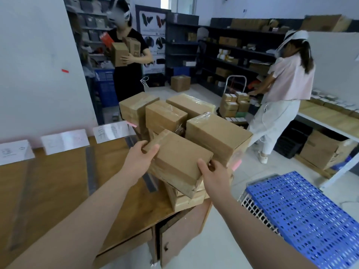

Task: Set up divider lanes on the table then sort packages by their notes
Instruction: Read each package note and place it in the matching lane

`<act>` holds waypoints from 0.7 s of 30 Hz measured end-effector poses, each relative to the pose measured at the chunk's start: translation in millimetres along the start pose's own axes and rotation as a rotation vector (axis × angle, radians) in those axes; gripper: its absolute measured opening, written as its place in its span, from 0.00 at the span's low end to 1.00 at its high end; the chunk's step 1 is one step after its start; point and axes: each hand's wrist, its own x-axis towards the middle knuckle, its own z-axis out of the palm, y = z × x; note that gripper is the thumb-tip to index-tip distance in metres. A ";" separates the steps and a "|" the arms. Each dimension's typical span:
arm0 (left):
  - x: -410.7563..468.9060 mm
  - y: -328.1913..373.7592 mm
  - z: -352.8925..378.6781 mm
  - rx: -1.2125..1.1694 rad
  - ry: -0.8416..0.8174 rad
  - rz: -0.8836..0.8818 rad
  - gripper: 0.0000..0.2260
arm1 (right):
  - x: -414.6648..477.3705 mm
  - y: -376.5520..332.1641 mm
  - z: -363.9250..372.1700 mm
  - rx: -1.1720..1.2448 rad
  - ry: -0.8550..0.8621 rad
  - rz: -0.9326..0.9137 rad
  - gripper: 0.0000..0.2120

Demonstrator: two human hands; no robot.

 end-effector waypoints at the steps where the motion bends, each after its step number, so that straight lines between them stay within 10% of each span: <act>1: -8.0 -2.1 -3.8 -0.015 0.030 0.004 0.25 | -3.2 -0.8 0.7 -0.004 -0.003 -0.026 0.17; 16: -98.7 -52.7 -111.4 -0.348 0.424 -0.016 0.14 | -44.1 -78.9 94.3 0.537 -0.350 0.113 0.10; 21: -120.4 -82.6 -153.2 -0.714 0.448 -0.221 0.35 | -78.3 -86.1 140.7 0.444 -0.520 -0.066 0.17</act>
